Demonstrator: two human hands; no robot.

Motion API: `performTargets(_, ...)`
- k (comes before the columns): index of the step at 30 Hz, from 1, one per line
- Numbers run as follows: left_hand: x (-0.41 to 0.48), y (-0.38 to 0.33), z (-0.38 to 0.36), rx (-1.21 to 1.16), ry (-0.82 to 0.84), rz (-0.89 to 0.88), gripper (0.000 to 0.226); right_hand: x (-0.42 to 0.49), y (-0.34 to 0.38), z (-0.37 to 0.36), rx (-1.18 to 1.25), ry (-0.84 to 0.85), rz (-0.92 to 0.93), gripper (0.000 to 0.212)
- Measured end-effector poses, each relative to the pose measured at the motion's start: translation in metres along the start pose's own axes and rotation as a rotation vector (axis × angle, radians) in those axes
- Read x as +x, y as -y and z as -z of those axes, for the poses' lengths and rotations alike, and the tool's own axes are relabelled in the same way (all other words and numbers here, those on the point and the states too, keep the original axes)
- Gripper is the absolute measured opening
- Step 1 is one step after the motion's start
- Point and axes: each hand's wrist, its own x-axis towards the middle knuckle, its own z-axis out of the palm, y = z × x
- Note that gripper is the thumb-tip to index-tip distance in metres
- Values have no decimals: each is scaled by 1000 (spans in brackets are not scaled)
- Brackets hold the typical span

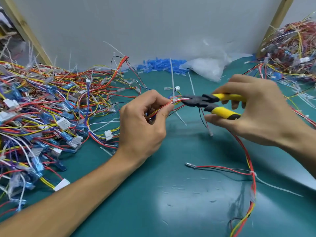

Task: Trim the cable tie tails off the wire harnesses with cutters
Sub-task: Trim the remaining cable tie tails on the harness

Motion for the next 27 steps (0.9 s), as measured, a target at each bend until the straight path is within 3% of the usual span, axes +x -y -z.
performTargets(7,-1,1,0,23,4,-42,10,-4,1,-15,75,-17,4,42)
performTargets(13,-1,1,-1,68,-9,-88,10,-2,3,-4,-14,-20,49,29)
performTargets(17,-1,2,-1,64,-9,-73,9,-1,5,3,-130,-26,50,32)
performTargets(27,0,-1,-1,117,11,-90,11,-2,7,2,-97,8,51,25)
